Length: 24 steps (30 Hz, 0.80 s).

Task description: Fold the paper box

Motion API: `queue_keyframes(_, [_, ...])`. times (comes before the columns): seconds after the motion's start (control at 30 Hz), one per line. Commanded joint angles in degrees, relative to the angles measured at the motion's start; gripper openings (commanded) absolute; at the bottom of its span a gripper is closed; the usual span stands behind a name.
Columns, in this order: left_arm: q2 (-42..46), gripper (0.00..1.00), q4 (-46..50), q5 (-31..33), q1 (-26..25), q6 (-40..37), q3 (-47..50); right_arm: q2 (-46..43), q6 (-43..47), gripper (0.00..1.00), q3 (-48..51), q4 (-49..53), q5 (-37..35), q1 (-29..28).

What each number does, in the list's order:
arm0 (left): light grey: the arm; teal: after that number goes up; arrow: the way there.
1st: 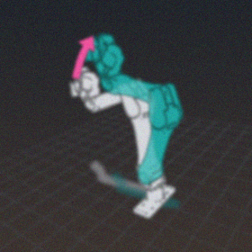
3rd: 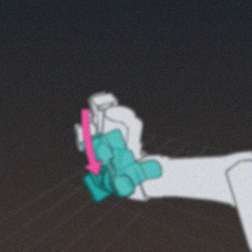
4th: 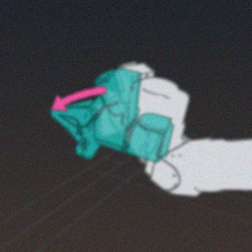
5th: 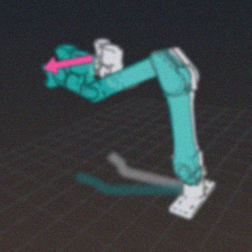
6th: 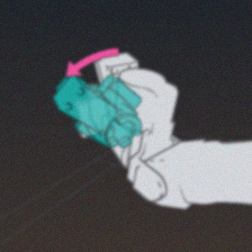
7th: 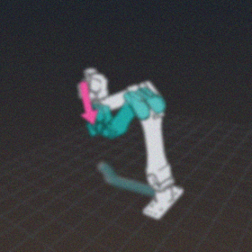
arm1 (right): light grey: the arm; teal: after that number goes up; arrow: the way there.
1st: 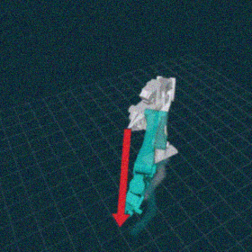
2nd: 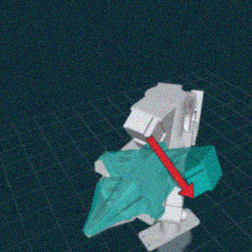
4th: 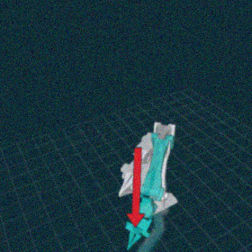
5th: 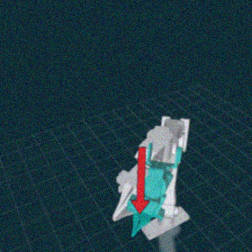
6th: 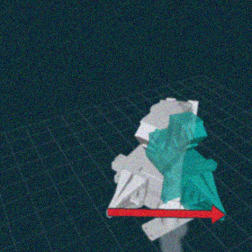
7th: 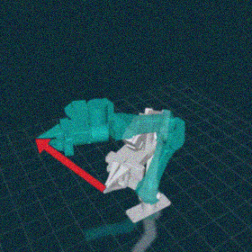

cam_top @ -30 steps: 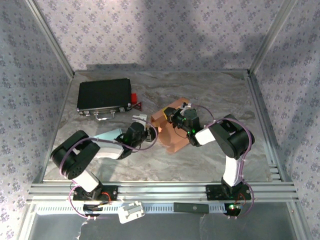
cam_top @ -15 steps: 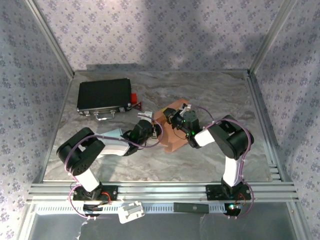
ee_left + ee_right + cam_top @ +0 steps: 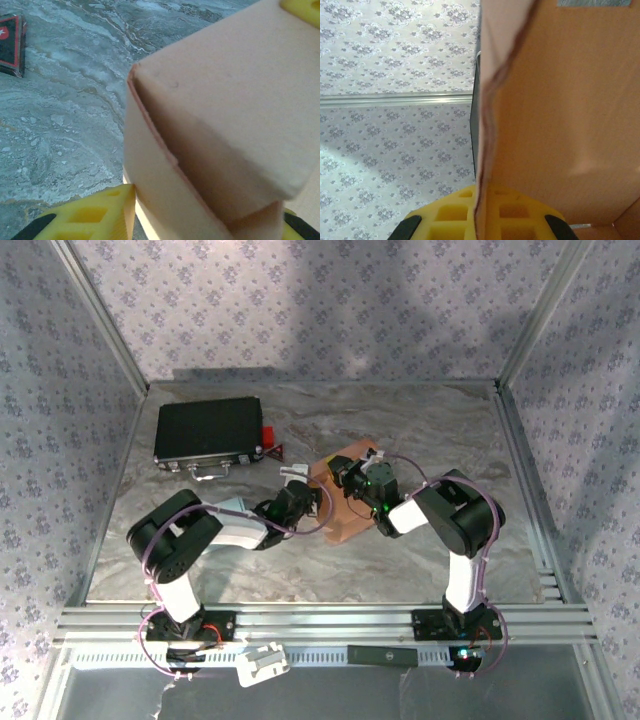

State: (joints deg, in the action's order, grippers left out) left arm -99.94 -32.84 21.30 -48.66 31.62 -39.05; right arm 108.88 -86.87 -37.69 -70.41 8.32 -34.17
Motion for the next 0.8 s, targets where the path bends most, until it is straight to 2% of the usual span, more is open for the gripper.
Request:
queue_keyframes(0.0, [-1.7,0.34,1.3,2.4,-0.2,0.5,-3.1,1.1,-0.9,0.00,0.3,-2.0,-1.2,-0.7])
queue_keyframes(0.27, [-2.9,0.30,4.4,7.2,-0.3,3.0,-5.7,1.5,-1.3,0.00,0.1,-2.4,-3.2,-2.0])
queue_keyframes(0.47, [-4.0,0.38,5.6,9.0,-0.3,4.3,-7.2,1.8,-1.2,0.00,0.9,-3.7,-4.6,-2.5])
queue_keyframes(0.77, [-5.2,0.36,5.8,9.1,0.2,6.0,-7.9,5.7,2.2,0.00,1.2,-9.3,-3.9,-2.3])
